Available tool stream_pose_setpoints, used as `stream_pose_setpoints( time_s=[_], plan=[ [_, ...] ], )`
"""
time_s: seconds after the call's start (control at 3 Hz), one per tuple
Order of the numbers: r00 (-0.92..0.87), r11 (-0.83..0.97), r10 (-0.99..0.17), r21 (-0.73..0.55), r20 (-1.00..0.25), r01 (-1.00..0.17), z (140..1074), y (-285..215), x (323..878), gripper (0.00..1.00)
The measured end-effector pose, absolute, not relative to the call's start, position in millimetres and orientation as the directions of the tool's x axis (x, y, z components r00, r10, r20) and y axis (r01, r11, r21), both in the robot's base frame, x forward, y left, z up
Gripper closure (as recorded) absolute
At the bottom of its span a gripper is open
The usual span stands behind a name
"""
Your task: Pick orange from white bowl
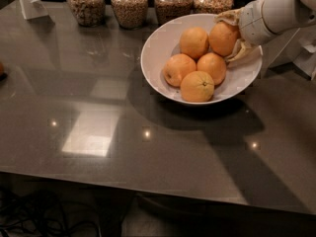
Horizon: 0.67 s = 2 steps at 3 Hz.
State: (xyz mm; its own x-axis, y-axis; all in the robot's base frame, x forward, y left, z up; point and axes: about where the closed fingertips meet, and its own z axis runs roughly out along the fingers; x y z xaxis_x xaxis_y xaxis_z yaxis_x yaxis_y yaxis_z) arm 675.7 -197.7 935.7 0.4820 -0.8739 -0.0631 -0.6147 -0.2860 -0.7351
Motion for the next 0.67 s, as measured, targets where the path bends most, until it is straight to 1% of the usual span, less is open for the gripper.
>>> stream_pose_setpoints(
  time_s=[0.67],
  plan=[
    [0.491, -0.299, -0.87, -0.735, -0.052, -0.609, 939.3, -194.6, 674.6, 0.93]
  ],
)
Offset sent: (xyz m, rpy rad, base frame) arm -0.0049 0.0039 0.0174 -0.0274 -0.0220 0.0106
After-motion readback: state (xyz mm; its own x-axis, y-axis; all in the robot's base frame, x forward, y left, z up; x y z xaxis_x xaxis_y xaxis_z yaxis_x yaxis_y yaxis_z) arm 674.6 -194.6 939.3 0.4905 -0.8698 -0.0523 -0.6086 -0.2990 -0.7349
